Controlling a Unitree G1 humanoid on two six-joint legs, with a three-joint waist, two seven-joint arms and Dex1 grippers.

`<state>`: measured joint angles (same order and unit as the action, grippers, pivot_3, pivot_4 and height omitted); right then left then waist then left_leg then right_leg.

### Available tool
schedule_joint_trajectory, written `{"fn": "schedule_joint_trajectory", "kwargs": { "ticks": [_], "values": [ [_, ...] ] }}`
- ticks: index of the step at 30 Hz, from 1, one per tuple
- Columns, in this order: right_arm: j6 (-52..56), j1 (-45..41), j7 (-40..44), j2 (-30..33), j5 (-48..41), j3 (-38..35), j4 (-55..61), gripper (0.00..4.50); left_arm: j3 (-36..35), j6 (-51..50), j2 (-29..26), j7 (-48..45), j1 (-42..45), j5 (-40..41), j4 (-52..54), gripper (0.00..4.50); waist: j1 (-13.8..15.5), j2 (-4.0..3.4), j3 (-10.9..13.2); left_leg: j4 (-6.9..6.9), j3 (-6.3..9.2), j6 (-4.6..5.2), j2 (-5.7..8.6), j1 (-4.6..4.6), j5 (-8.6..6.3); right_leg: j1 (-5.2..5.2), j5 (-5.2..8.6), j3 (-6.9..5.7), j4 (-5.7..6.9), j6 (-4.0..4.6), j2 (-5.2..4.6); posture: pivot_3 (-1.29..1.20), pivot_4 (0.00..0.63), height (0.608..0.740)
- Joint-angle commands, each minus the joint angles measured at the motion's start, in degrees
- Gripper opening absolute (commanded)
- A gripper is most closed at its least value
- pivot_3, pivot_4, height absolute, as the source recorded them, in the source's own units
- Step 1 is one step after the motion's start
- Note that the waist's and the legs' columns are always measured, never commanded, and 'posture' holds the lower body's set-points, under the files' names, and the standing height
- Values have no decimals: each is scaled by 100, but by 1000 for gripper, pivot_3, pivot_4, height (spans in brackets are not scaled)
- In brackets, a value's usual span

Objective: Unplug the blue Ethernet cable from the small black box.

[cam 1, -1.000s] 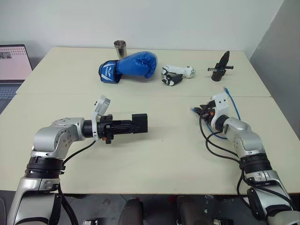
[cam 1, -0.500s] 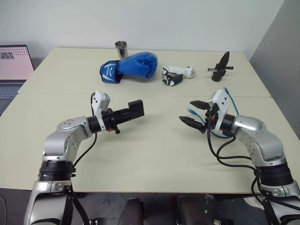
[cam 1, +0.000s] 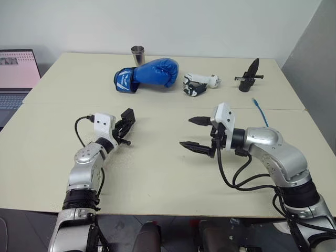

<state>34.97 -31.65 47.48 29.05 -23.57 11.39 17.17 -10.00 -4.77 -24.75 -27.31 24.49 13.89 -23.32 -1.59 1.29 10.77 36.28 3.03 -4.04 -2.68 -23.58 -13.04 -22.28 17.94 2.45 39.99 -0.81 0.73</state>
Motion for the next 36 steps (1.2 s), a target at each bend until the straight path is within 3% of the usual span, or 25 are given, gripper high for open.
{"fn": "schedule_joint_trajectory", "kwargs": {
  "ticks": [1, 2, 4, 6, 14, 16, 22, 26, 36],
  "values": [
    [-130, -81, 68, -14, 15, -48, 73, 4500, -179, 232, 120, 274, -78, -38, 0, 762, 3, 0, 0, 0, 1, 0, 0, 0, 0, 0, 0, -1, 1, 0, 0, 0, 150, 740],
    [-131, -81, 73, -16, 16, -48, 71, 4500, -179, 238, 133, 288, -93, -40, -7, 762, 3, 0, 0, 0, 2, 0, 0, 0, 0, 2, 0, -2, 1, 0, 0, 0, 150, 740],
    [-126, -77, 86, -7, 19, -48, 77, 4500, -187, 247, 167, 325, -159, -36, 30, 1465, -3, 0, 0, 1, 2, 0, 0, 0, 0, 2, 0, -2, 2, 0, 0, 0, 150, 740],
    [-116, -75, 93, -5, 21, -48, 76, 4500, -194, 261, 186, 363, -186, -29, 56, 1724, -5, 0, 0, 1, 2, 0, 0, 1, 0, 2, 0, -2, 3, 0, 0, 0, 150, 740],
    [-86, -95, 87, -22, 20, -59, 59, 4500, -237, 310, 223, 370, -253, -23, 179, 3648, -6, 0, 0, 1, 2, 0, 0, 2, 0, 2, 0, -3, 4, 0, 1, 0, 150, 740],
    [-74, -88, 96, 0, 32, -54, 72, 4500, -227, 245, 193, 384, -347, -42, 348, 3950, -7, 0, 0, 1, 2, 0, 0, 2, 0, 2, 0, -3, 4, 0, 1, 0, 150, 740],
    [71, 243, 125, 291, -75, -291, 346, 4500, -165, -405, -152, 145, -946, 56, 1676, 3950, -9, 0, 0, 1, 3, -1, -2, 2, 0, 3, 0, -1, 3, 0, 0, 0, 150, 740],
    [560, 595, 260, 751, -604, -889, 686, 4500, -200, -1219, -866, -565, -1217, 388, 2604, 3950, -3, 0, 0, 1, 4, -1, -2, 2, 0, 4, 0, -1, 5, 0, 0, 0, 150, 740],
    [811, 928, 906, 1915, -1107, -1714, 514, 4500, -526, -2257, -2527, -2313, -929, 1269, 2844, 3950, -23, 0, 0, -6, -1, 1, -4, 21, -1, 14, 1, 1, 1, -2, 6, 0, 150, 740]
  ]
}}
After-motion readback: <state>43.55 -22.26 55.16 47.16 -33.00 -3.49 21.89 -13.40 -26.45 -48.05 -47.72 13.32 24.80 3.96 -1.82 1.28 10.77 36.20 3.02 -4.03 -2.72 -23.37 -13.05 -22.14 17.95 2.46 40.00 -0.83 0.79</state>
